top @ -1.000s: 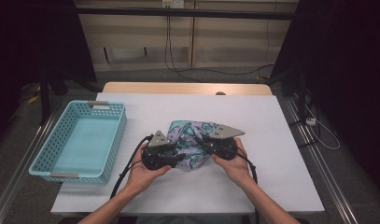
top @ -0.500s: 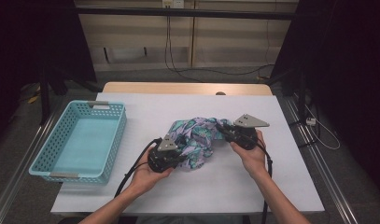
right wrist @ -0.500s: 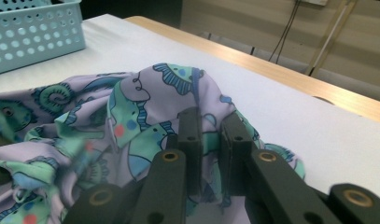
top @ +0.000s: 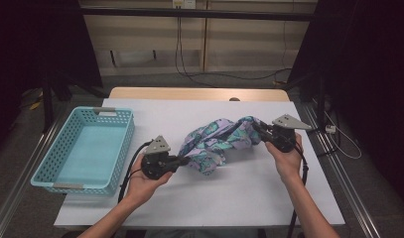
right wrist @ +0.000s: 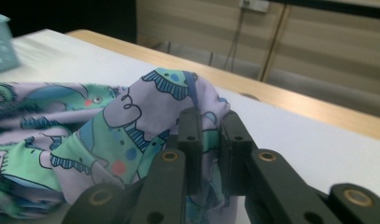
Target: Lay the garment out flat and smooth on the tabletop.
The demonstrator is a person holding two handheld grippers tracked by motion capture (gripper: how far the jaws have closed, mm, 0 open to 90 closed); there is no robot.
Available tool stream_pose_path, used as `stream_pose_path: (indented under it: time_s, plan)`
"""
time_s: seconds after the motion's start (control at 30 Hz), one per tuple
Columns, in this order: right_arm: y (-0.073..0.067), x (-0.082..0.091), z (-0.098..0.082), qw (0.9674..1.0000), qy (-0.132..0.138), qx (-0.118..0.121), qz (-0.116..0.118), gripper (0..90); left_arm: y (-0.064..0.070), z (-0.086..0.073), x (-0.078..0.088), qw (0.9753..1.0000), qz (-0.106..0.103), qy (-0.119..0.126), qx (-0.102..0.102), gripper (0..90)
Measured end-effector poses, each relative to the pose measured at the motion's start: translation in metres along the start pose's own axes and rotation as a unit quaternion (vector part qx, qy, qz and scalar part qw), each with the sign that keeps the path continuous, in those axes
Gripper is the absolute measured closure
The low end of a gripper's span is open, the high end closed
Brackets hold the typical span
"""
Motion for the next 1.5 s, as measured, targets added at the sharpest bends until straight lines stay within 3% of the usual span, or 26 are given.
stream_pose_path:
  time_s: [0.1, 0.17, 0.33, 0.47, 0.57, 0.6, 0.77, 0.83, 0.93, 1.1, 1.2, 1.3, 1.43, 1.5]
  plan:
    - [0.013, -0.005, -0.012, 0.9996, -0.021, -0.003, -0.016, 81.6, -0.005, -0.003, 0.003, 1.0, 0.009, -0.002, -0.001, 88.6]
    - [0.018, -0.009, -0.02, 0.9992, -0.036, -0.008, -0.017, 80.8, -0.005, -0.008, 0.0, 0.9999, -0.004, -0.013, -0.004, 88.3]
    - [0.018, -0.015, -0.031, 0.9976, -0.066, -0.005, -0.021, 70.3, -0.001, -0.011, -0.006, 0.9997, -0.013, -0.021, -0.009, 84.8]
    - [0.015, -0.011, -0.027, 0.9983, -0.053, -0.008, -0.023, 59.2, -0.004, -0.009, -0.002, 0.9999, -0.012, -0.004, 0.001, 73.7]
    - [0.013, -0.005, -0.023, 0.9989, -0.042, -0.008, -0.018, 57.7, -0.009, -0.007, 0.002, 0.9995, -0.017, 0.022, 0.015, 64.3]
    - [0.012, -0.004, -0.023, 0.999, -0.041, -0.008, -0.018, 55.5, -0.011, -0.006, 0.004, 0.9994, -0.012, 0.027, 0.02, 59.2]
    - [-0.005, -0.001, -0.02, 0.9993, -0.036, 0.004, 0.006, 54.3, -0.022, -0.006, 0.008, 0.9983, 0.013, 0.035, 0.044, 52.9]
    - [-0.014, -0.002, -0.02, 0.999, -0.039, 0.01, 0.019, 56.8, -0.025, -0.006, 0.006, 0.9981, 0.03, 0.025, 0.048, 53.9]
    - [-0.029, -0.008, -0.023, 0.9976, -0.05, 0.021, 0.043, 60.6, -0.029, -0.007, 0.004, 0.998, 0.036, 0.019, 0.048, 55.1]
    - [-0.052, -0.023, -0.033, 0.9931, -0.081, 0.035, 0.077, 65.7, -0.036, -0.005, -0.016, 0.998, 0.048, -0.01, 0.041, 55.1]
    - [-0.068, -0.035, -0.041, 0.9893, -0.1, 0.046, 0.096, 62.8, -0.036, -0.007, -0.033, 0.9973, 0.06, -0.037, 0.019, 50.9]
    - [-0.085, -0.046, -0.048, 0.9846, -0.119, 0.06, 0.114, 56.2, -0.031, -0.014, -0.051, 0.9958, 0.053, -0.075, -0.005, 39.3]
    - [-0.102, -0.056, -0.056, 0.9791, -0.137, 0.074, 0.131, 46.9, -0.02, -0.025, -0.063, 0.9902, 0.044, -0.121, -0.055, 27.5]
    - [-0.106, -0.06, -0.06, 0.9772, -0.147, 0.079, 0.132, 41.9, -0.018, -0.029, -0.066, 0.9884, 0.039, -0.137, -0.054, 23.1]
Point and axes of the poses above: each handheld gripper's, and its own axes: x roughly backward along the jaws, z roughly out of its top, y roughly to its right, the point moved 4 cm from there along -x, roughly forward along the jaws, and after that the axes turned 10 degrees about -x, right-handed, at the moved point
